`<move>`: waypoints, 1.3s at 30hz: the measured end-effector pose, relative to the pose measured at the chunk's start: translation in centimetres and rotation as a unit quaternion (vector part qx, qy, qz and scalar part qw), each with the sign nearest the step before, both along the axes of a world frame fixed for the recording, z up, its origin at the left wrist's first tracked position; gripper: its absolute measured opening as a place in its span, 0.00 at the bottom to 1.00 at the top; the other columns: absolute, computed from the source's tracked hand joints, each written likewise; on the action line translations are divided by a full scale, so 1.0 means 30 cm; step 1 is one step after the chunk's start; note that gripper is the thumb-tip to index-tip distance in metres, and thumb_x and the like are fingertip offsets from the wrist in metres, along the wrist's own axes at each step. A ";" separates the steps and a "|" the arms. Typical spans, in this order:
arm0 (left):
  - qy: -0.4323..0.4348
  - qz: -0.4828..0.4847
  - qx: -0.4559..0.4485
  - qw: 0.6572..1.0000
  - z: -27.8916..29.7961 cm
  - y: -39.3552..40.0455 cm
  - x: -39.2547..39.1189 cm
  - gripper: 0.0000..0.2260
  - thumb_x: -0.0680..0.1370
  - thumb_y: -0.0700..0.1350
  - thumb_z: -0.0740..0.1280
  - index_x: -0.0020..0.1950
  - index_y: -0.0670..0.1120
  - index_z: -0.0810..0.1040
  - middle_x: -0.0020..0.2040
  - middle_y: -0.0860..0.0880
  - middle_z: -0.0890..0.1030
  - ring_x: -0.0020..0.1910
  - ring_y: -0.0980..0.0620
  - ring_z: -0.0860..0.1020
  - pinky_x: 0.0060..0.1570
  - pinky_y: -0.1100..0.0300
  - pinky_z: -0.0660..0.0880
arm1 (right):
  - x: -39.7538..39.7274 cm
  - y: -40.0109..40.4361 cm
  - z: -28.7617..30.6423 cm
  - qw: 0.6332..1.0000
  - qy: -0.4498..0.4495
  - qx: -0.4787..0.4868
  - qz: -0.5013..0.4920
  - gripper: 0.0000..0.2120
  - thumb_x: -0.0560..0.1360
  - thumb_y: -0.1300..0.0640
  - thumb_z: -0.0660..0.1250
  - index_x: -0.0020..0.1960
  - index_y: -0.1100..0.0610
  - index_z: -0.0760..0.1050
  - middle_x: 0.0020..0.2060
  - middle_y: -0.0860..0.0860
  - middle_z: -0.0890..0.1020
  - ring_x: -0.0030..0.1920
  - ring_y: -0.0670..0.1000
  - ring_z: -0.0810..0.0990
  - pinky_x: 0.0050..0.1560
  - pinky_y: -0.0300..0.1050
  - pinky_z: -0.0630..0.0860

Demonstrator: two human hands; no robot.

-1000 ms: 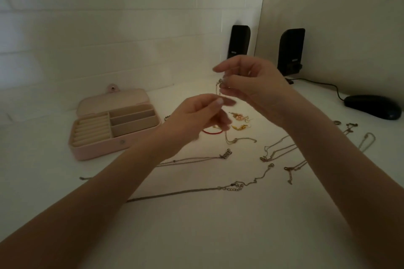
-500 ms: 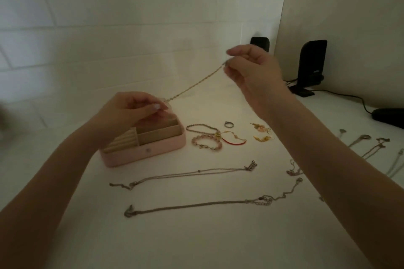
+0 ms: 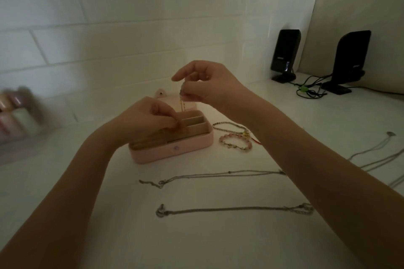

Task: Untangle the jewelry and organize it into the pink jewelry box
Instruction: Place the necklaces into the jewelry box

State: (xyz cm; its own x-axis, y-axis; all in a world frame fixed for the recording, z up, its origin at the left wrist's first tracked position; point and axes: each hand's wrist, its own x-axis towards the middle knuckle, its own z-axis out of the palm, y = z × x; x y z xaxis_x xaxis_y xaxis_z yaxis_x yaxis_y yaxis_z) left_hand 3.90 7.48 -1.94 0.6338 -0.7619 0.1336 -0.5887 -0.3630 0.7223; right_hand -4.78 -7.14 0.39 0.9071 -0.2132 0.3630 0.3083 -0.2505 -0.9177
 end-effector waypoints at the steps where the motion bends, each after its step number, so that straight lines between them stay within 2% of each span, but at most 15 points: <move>1: -0.006 0.016 -0.011 1.000 -0.001 0.001 0.007 0.07 0.69 0.42 0.70 0.36 0.53 0.85 0.37 0.52 0.85 0.41 0.55 0.80 0.47 0.65 0.73 | -0.001 0.011 -0.007 1.000 0.010 -0.004 0.011 0.10 0.72 0.73 0.63 0.47 0.63 0.78 0.38 0.60 0.72 0.39 0.55 0.74 0.47 0.43 0.80; 4: 0.070 -0.017 -0.109 0.991 0.008 0.013 0.014 0.12 0.59 0.44 0.66 0.39 0.53 0.84 0.38 0.52 0.83 0.44 0.53 0.79 0.47 0.63 0.74 | 0.002 0.045 -0.022 0.999 0.030 -0.031 0.032 0.11 0.71 0.74 0.63 0.46 0.61 0.78 0.36 0.60 0.74 0.38 0.57 0.75 0.51 0.54 0.79; 6: 0.147 -0.094 -0.133 0.976 0.009 0.014 0.007 0.17 0.61 0.42 0.68 0.48 0.52 0.82 0.44 0.49 0.84 0.47 0.53 0.81 0.50 0.61 0.76 | 0.002 0.049 -0.019 0.999 0.034 -0.034 0.024 0.10 0.71 0.73 0.63 0.45 0.61 0.78 0.36 0.59 0.74 0.37 0.56 0.76 0.48 0.52 0.79; 8: 0.130 -0.110 -0.113 0.979 0.003 0.009 -0.004 0.22 0.63 0.40 0.75 0.55 0.53 0.78 0.45 0.47 0.85 0.48 0.53 0.82 0.53 0.60 0.76 | -0.001 0.026 -0.012 0.999 0.044 -0.019 -0.013 0.09 0.71 0.73 0.63 0.46 0.62 0.78 0.33 0.56 0.75 0.35 0.52 0.78 0.46 0.46 0.80; 11: 0.080 -0.012 -0.120 0.989 0.002 -0.001 -0.007 0.24 0.66 0.38 0.74 0.59 0.51 0.74 0.40 0.49 0.85 0.41 0.56 0.83 0.51 0.60 0.73 | -0.011 -0.031 -0.013 0.985 0.121 -0.074 -0.095 0.08 0.71 0.70 0.65 0.47 0.63 0.79 0.32 0.54 0.78 0.35 0.51 0.80 0.44 0.45 0.82; 15: 0.031 0.006 -0.104 0.994 -0.001 0.005 0.004 0.18 0.64 0.41 0.76 0.52 0.50 0.79 0.39 0.49 0.85 0.40 0.56 0.83 0.53 0.59 0.73 | -0.032 -0.043 -0.036 0.955 0.261 -0.124 -0.062 0.07 0.72 0.70 0.67 0.47 0.62 0.79 0.34 0.54 0.78 0.32 0.49 0.80 0.38 0.42 0.82; 20: -0.009 0.004 -0.081 0.997 -0.015 -0.012 -0.009 0.13 0.66 0.39 0.76 0.48 0.50 0.80 0.38 0.52 0.85 0.39 0.59 0.82 0.50 0.63 0.74 | -0.019 -0.036 -0.051 0.961 0.245 -0.119 -0.046 0.06 0.71 0.71 0.67 0.45 0.62 0.77 0.33 0.55 0.78 0.30 0.49 0.79 0.38 0.40 0.81; 23: 0.003 -0.019 -0.077 0.997 -0.021 -0.023 -0.016 0.25 0.60 0.53 0.79 0.55 0.53 0.78 0.44 0.53 0.85 0.46 0.58 0.82 0.59 0.56 0.73 | -0.017 -0.037 -0.041 0.978 0.197 -0.068 -0.020 0.06 0.71 0.70 0.69 0.43 0.60 0.78 0.36 0.56 0.80 0.35 0.51 0.82 0.44 0.42 0.82; 25: 0.000 -0.026 -0.059 0.998 -0.035 -0.033 -0.013 0.31 0.56 0.63 0.77 0.57 0.57 0.76 0.47 0.54 0.85 0.52 0.56 0.81 0.67 0.47 0.65 | -0.022 -0.038 -0.031 0.985 0.172 -0.034 0.010 0.07 0.71 0.70 0.68 0.44 0.60 0.77 0.40 0.57 0.80 0.37 0.51 0.82 0.44 0.41 0.82; 27: 0.001 -0.025 -0.049 0.998 -0.047 -0.035 -0.005 0.31 0.56 0.66 0.76 0.56 0.60 0.75 0.46 0.53 0.85 0.52 0.55 0.81 0.69 0.43 0.61 | -0.026 -0.046 -0.026 0.985 0.170 -0.033 0.010 0.07 0.71 0.70 0.68 0.46 0.61 0.77 0.42 0.59 0.80 0.38 0.51 0.82 0.44 0.41 0.82; 28: 0.007 -0.026 -0.048 0.998 -0.049 -0.033 -0.002 0.28 0.58 0.63 0.77 0.55 0.60 0.75 0.44 0.52 0.85 0.50 0.54 0.82 0.69 0.44 0.62 | -0.026 -0.055 -0.028 0.984 0.175 -0.040 -0.004 0.07 0.71 0.70 0.68 0.47 0.61 0.78 0.42 0.59 0.81 0.38 0.51 0.82 0.44 0.41 0.82; 30: 0.004 -0.023 -0.046 0.999 -0.048 -0.030 -0.006 0.18 0.65 0.51 0.77 0.52 0.57 0.76 0.41 0.51 0.85 0.44 0.55 0.83 0.64 0.50 0.68 | -0.024 -0.072 -0.033 0.978 0.193 -0.069 -0.044 0.07 0.70 0.70 0.69 0.46 0.61 0.78 0.41 0.59 0.81 0.37 0.51 0.82 0.43 0.42 0.82; 32: -0.047 -0.004 -0.035 0.998 -0.050 -0.029 -0.001 0.12 0.68 0.41 0.75 0.46 0.54 0.78 0.37 0.52 0.85 0.38 0.59 0.82 0.53 0.60 0.73 | -0.024 -0.081 -0.039 0.967 0.218 -0.115 -0.065 0.06 0.70 0.70 0.69 0.45 0.61 0.79 0.40 0.58 0.81 0.37 0.52 0.82 0.42 0.42 0.82; 35: -0.124 0.015 0.013 0.992 -0.052 -0.035 -0.010 0.09 0.67 0.39 0.74 0.37 0.54 0.81 0.33 0.54 0.83 0.33 0.64 0.79 0.42 0.70 0.73 | -0.026 -0.068 -0.048 0.949 0.245 -0.191 -0.060 0.06 0.70 0.69 0.69 0.44 0.59 0.78 0.38 0.56 0.80 0.32 0.50 0.80 0.35 0.38 0.81; 39: -0.187 0.012 0.053 0.981 -0.050 -0.034 -0.027 0.07 0.69 0.41 0.73 0.37 0.53 0.82 0.32 0.55 0.80 0.32 0.68 0.75 0.35 0.76 0.69 | -0.018 -0.045 -0.054 0.911 0.255 -0.317 -0.064 0.06 0.69 0.66 0.69 0.43 0.57 0.78 0.39 0.53 0.80 0.30 0.46 0.73 0.26 0.35 0.71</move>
State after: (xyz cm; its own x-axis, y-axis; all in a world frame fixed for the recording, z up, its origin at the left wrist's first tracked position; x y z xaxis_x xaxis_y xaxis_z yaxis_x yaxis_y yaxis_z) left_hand 3.09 6.46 -3.44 0.5725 -0.7699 0.2820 -0.7964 -0.4405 0.4144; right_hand -5.33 -8.49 -1.22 0.9747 -0.2234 -0.0112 -0.1865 -0.7838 -0.5923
